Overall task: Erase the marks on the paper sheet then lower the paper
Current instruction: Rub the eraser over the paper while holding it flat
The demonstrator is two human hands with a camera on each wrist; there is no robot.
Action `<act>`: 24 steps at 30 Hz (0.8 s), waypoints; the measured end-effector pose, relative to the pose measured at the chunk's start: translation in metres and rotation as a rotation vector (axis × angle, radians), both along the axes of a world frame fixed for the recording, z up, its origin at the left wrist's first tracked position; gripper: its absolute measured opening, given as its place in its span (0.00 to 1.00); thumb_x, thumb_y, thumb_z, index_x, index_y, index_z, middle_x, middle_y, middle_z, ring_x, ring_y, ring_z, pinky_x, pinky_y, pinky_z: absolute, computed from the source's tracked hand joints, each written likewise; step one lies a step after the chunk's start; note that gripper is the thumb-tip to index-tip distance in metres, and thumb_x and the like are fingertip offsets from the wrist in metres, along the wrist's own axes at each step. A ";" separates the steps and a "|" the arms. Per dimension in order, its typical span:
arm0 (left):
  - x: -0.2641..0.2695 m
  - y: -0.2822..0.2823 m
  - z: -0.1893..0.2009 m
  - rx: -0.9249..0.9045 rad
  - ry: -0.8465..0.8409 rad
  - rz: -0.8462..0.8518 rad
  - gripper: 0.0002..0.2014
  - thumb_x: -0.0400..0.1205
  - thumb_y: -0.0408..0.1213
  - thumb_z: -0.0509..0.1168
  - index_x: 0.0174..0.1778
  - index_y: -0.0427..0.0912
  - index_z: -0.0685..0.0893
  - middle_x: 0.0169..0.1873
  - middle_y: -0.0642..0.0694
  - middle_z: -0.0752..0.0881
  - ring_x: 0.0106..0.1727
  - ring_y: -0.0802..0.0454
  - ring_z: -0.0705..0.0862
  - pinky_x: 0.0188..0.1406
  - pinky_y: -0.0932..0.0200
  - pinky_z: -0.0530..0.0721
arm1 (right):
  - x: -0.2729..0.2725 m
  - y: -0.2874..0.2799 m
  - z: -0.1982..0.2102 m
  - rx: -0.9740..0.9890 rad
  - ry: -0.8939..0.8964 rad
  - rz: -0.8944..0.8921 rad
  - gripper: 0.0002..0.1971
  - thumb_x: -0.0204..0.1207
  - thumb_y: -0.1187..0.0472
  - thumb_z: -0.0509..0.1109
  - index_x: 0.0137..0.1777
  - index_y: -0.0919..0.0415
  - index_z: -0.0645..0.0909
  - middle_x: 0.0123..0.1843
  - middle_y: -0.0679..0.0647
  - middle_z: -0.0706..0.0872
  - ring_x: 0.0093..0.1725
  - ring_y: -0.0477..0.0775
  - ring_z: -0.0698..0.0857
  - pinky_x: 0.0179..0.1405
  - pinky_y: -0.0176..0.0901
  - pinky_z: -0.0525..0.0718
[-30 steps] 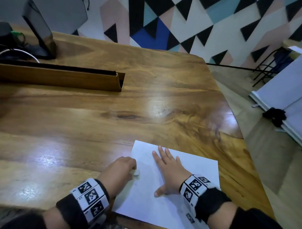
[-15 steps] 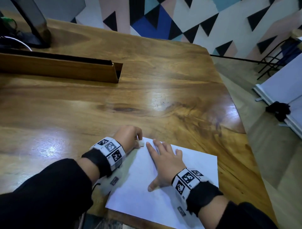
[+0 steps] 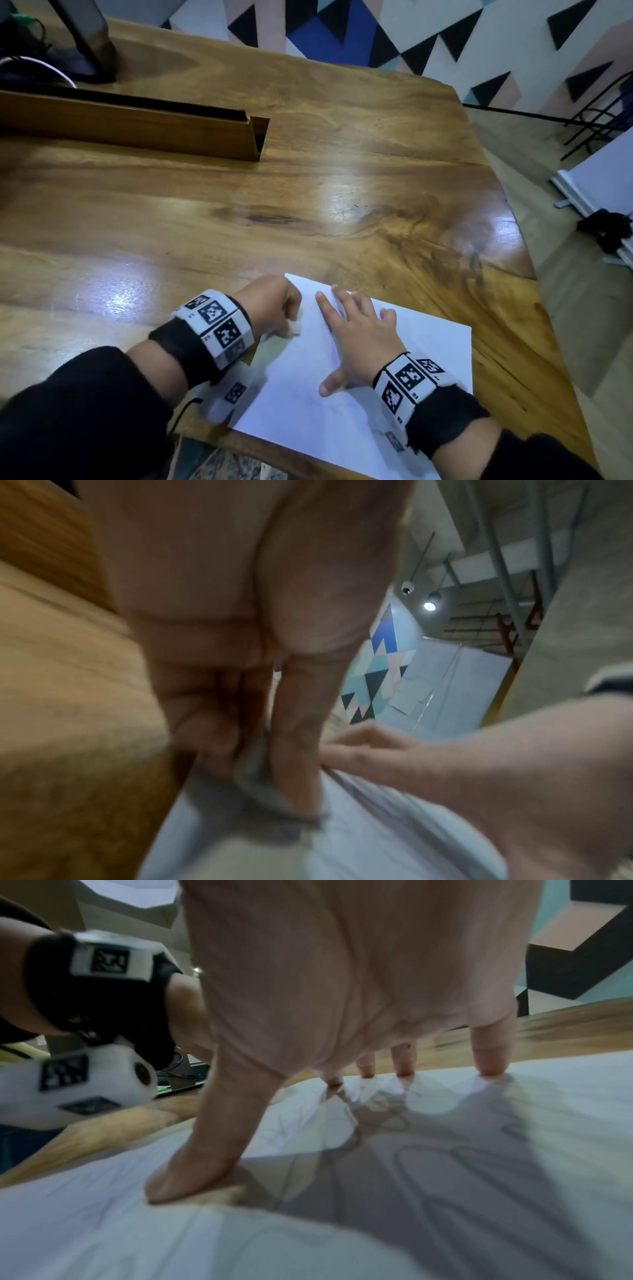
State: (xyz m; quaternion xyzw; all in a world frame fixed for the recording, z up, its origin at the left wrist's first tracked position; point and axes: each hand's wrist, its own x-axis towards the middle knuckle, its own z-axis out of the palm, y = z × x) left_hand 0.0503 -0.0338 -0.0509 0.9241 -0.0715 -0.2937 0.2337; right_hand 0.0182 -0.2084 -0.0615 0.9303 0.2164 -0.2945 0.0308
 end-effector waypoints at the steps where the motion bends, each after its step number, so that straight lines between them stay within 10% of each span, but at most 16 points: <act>1: -0.001 0.003 0.000 -0.013 0.028 -0.002 0.12 0.67 0.32 0.75 0.28 0.48 0.78 0.26 0.53 0.77 0.32 0.51 0.77 0.20 0.76 0.69 | 0.000 0.000 0.000 -0.001 0.002 0.003 0.68 0.56 0.32 0.78 0.82 0.45 0.29 0.85 0.47 0.34 0.83 0.57 0.42 0.72 0.66 0.58; 6: 0.013 -0.005 0.002 -0.026 -0.268 0.164 0.05 0.70 0.35 0.72 0.38 0.40 0.83 0.34 0.48 0.80 0.39 0.50 0.77 0.33 0.63 0.72 | 0.001 0.001 0.001 -0.016 0.003 0.011 0.68 0.57 0.31 0.77 0.82 0.45 0.28 0.85 0.47 0.34 0.83 0.57 0.42 0.72 0.66 0.58; 11: -0.002 0.001 0.002 0.025 0.017 -0.045 0.09 0.68 0.33 0.74 0.31 0.46 0.79 0.24 0.55 0.75 0.29 0.55 0.74 0.25 0.66 0.69 | 0.001 0.000 0.001 -0.018 0.012 0.007 0.69 0.57 0.31 0.78 0.82 0.44 0.27 0.85 0.47 0.33 0.83 0.57 0.41 0.73 0.66 0.57; 17: 0.011 -0.009 0.004 -0.014 -0.237 0.069 0.08 0.70 0.33 0.72 0.34 0.45 0.79 0.25 0.59 0.70 0.37 0.49 0.76 0.29 0.62 0.67 | 0.001 0.001 0.002 -0.029 0.015 0.014 0.68 0.57 0.31 0.77 0.82 0.44 0.27 0.85 0.46 0.33 0.83 0.57 0.41 0.73 0.66 0.57; 24: -0.018 0.014 0.004 -0.069 -0.102 0.060 0.10 0.69 0.34 0.74 0.37 0.47 0.78 0.29 0.57 0.76 0.33 0.56 0.76 0.29 0.69 0.71 | 0.000 0.003 0.005 -0.008 0.033 0.007 0.68 0.58 0.32 0.78 0.82 0.45 0.28 0.85 0.47 0.32 0.84 0.57 0.38 0.76 0.68 0.53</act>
